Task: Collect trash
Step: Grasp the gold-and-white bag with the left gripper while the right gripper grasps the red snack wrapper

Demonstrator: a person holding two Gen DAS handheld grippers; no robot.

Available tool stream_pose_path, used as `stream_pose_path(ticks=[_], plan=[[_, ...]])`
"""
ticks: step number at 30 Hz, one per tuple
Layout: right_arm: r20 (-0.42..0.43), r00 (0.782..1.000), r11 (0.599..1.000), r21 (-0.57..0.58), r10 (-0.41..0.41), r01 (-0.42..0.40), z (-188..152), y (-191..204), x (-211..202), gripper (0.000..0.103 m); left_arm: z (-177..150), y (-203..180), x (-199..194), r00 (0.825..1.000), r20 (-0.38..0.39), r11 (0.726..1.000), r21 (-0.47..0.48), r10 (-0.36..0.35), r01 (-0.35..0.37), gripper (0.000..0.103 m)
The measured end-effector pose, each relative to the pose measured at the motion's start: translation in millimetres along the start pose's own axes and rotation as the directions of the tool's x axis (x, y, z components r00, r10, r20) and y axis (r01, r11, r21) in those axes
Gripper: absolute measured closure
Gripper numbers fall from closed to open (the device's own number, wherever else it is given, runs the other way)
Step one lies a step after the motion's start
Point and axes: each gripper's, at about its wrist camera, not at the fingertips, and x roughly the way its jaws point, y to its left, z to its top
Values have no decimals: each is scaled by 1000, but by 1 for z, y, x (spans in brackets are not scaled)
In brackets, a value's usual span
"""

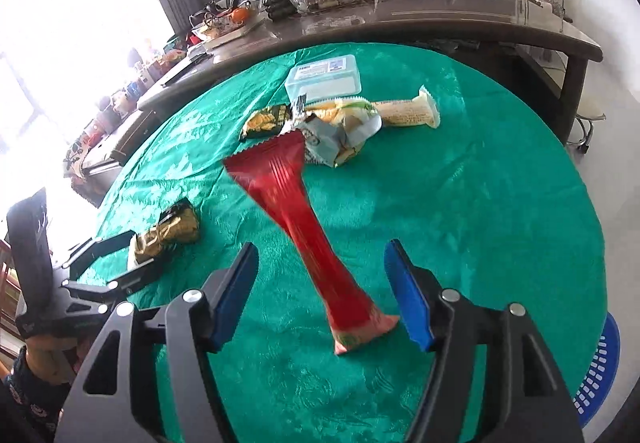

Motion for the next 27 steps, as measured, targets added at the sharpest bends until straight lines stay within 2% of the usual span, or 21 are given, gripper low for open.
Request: stream_pose_path(ticks=[4, 10, 13, 15, 18, 20, 22, 25, 27], plan=[[-58, 998, 997, -63, -37, 33, -12, 3, 13, 35, -5, 0, 6, 1000, -25, 1000, 10, 9, -9, 10], [-62, 992, 988, -120, -109, 101, -20, 12, 24, 34, -5, -6, 11, 998, -46, 999, 42, 37, -35, 5], [-99, 994, 989, -139, -57, 43, -31, 29, 20, 34, -6, -17, 15, 994, -61, 991, 98, 93, -87, 5], [-121, 991, 986, -159, -58, 38, -35, 35, 16, 35, -6, -13, 15, 995, -63, 993, 89, 79, -73, 5], [-121, 990, 993, -100, -70, 58, -26, 27, 7, 34, -5, -12, 14, 996, -76, 991, 127, 53, -43, 5], [-131, 989, 997, -46, -75, 69, -14, 20, 5, 34, -2, -9, 10, 997, -77, 989, 151, 8, 3, 5], [-180, 980, 996, 11, -87, 90, -3, 15, 13, 33, 4, -7, 4, 998, -63, 986, 165, -14, 25, 5], [-205, 977, 986, 144, -52, 83, 13, 1, 24, 33, 16, -7, -2, 996, -67, 982, 178, -58, 70, 5], [-237, 967, 983, 136, -90, 124, 20, 0, 35, 37, 22, -9, 2, 993, -99, 979, 187, -68, 85, 9]])
